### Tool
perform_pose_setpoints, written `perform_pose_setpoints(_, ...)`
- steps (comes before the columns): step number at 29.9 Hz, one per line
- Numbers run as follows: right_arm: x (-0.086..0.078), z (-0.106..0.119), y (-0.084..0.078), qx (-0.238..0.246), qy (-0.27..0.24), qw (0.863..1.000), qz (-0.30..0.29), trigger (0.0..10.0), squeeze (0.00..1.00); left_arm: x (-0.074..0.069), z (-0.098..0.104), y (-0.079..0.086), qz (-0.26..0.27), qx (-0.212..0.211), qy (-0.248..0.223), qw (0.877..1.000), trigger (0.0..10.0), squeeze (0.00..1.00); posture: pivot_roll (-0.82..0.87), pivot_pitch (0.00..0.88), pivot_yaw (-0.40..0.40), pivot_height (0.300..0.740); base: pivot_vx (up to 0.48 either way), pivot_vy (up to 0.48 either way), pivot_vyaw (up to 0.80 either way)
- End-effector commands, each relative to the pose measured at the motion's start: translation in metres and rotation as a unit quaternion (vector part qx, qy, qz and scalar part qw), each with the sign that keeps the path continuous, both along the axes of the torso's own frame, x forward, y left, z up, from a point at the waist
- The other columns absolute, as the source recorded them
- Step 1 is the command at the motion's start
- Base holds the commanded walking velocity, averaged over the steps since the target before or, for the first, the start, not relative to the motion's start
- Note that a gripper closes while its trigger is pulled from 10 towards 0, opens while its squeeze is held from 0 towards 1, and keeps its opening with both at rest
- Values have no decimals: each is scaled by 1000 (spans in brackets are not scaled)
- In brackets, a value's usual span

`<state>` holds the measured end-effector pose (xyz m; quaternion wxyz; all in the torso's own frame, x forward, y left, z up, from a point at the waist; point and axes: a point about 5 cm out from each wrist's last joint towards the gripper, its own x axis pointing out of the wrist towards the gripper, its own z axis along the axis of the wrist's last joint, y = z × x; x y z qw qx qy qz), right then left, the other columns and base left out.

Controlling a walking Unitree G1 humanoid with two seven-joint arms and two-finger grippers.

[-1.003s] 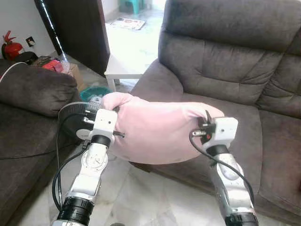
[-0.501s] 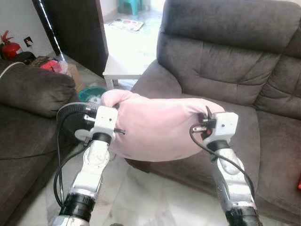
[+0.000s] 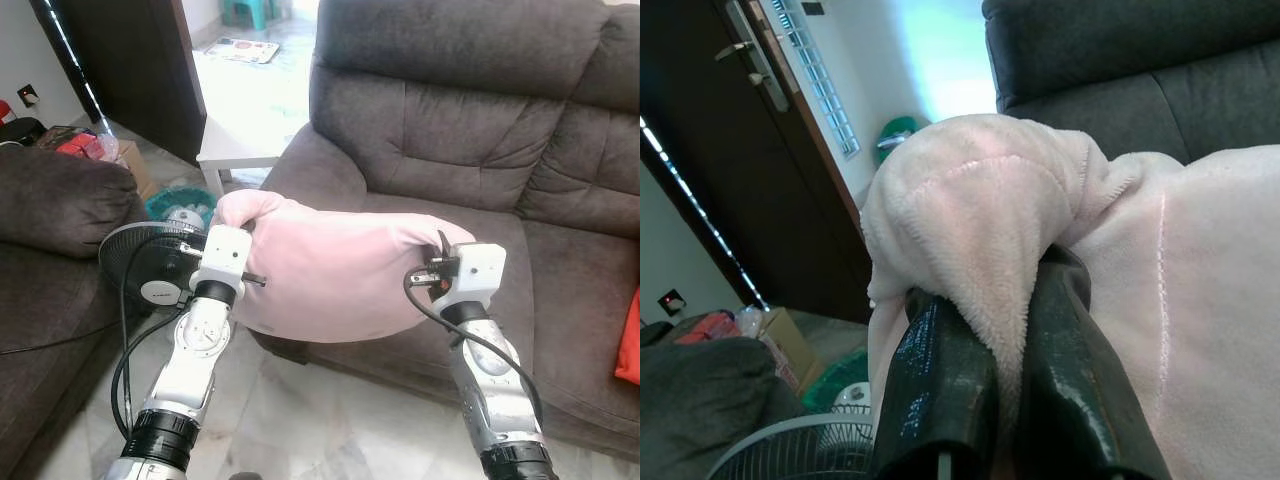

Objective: Move the pillow to the sofa from floor

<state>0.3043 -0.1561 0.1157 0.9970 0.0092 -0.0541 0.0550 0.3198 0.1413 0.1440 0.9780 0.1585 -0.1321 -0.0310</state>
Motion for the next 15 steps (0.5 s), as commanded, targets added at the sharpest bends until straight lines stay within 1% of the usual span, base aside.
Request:
perform_pose_setpoints(1, 2, 14, -6, 3, -33, 999, -11, 10000, 0, -2, 8, 0, 0, 3, -19, 1000, 10000, 0, 116, 55, -28, 740, 0, 0, -750)
perform_pose_setpoints(5, 2, 14, -5, 3, -33, 999, -11, 10000, 0, -3, 7, 0, 2, -6, -19, 1000, 10000, 0, 117, 52, -28, 740, 0, 0, -750)
perform_pose_setpoints(10, 2, 14, -5, 3, -33, 999, -10, 10000, 0, -3, 8, 0, 0, 7, -22, 1000, 10000, 0, 115, 48, -27, 740, 0, 0, -750)
perform_pose_setpoints(13, 2, 15, -6, 1, -35, 999, -11, 10000, 0, -3, 8, -1, -2, 4, -24, 1000, 10000, 0, 114, 45, -27, 740, 0, -480, -750)
perform_pose_setpoints(14, 2, 16, -6, 1, -36, 999, -11, 10000, 0, -3, 8, -1, -2, 3, -24, 1000, 10000, 0, 113, 44, -27, 740, 0, -311, -750)
perform_pose_setpoints(15, 2, 16, -7, 0, -36, 999, -11, 10000, 0, -3, 8, -1, -1, 0, -23, 1000, 10000, 0, 113, 44, -27, 740, 0, 0, -738)
